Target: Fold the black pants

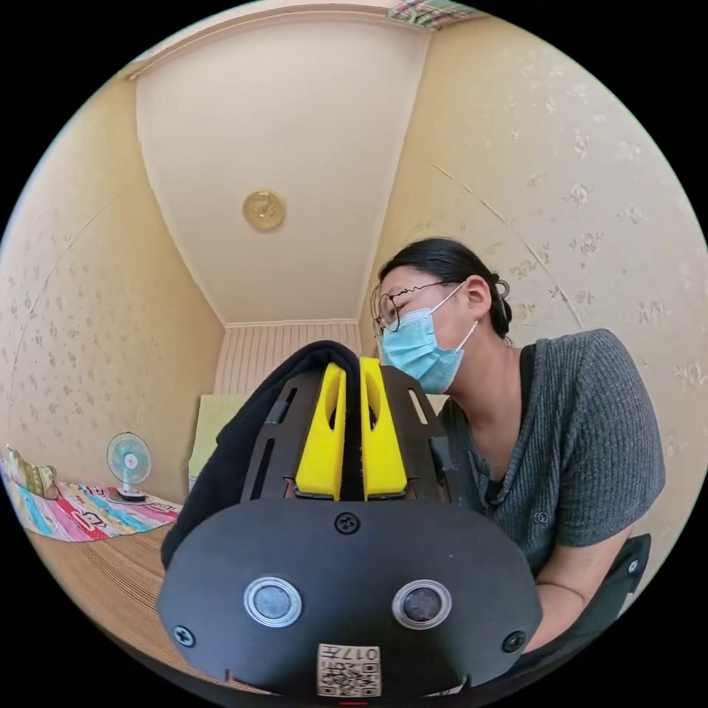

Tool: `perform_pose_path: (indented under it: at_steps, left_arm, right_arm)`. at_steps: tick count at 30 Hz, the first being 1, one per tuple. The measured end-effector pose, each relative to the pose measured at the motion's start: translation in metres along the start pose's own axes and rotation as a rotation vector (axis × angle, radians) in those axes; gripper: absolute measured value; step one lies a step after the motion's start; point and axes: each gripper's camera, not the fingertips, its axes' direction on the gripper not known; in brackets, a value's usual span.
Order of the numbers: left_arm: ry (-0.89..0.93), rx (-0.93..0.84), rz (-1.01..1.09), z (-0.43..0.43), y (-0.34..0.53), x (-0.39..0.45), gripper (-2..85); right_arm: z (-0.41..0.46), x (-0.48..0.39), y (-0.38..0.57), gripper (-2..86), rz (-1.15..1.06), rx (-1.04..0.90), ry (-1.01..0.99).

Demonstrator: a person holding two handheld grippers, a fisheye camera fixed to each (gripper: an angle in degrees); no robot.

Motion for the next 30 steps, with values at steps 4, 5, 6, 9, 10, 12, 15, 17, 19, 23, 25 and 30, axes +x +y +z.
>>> perform_pose_path:
  at_steps: [4, 5, 6, 9, 10, 12, 15, 17, 19, 23, 25, 30]
  left_arm:
    - [-0.095, 0.007, -0.047, 0.032, -0.042, -0.060, 1.9]
    - [-0.163, -0.010, -0.089, 0.052, -0.066, -0.103, 2.1]
    - [-0.264, -0.047, -0.150, 0.074, -0.095, -0.160, 2.3]
    - [-0.553, -0.174, -0.328, 0.118, -0.157, -0.339, 3.4]
    - [-0.601, -0.233, -0.345, 0.125, -0.167, -0.374, 3.8]
    - [-0.819, -0.601, -0.495, 0.155, -0.172, -0.489, 6.7]
    - [-1.115, -0.921, -0.559, 0.172, -0.124, -0.531, 13.1]
    - [-1.009, -1.018, -0.538, 0.179, -0.073, -0.528, 13.1]
    - [-0.863, -1.093, -0.618, 0.176, -0.002, -0.524, 12.5]
    - [-0.675, -1.151, -0.949, 0.141, 0.183, -0.508, 13.7]
    - [-0.665, -1.175, -1.070, 0.125, 0.253, -0.496, 14.4]
    - [-0.889, -1.158, -1.109, 0.093, 0.334, -0.440, 14.6]
  right_arm:
    - [-0.002, 0.077, -0.063, 1.6, 0.120, 0.046, 0.015]
    - [-0.005, 0.107, -0.097, 1.8, 0.147, 0.066, 0.028]
    - [-0.007, 0.122, -0.117, 1.9, 0.156, 0.079, 0.045]
    - [-0.019, 0.188, -0.230, 2.9, 0.105, 0.123, 0.307]
    - [-0.023, 0.209, -0.268, 3.7, 0.120, 0.131, 0.485]
    - [-0.029, 0.231, -0.300, 6.1, 0.219, 0.201, 0.764]
    - [-0.022, 0.258, -0.296, 10.2, 0.423, 0.238, 1.064]
    - [-0.002, 0.293, -0.264, 11.2, 0.491, 0.041, 1.122]
    - [0.007, 0.324, -0.219, 11.7, 0.571, -0.104, 1.140]
    - [0.027, 0.391, -0.080, 12.6, 0.797, -0.413, 1.187]
    - [0.039, 0.408, -0.023, 13.2, 0.867, -0.543, 1.252]
    - [0.072, 0.401, 0.071, 12.0, 0.783, -0.732, 1.527]
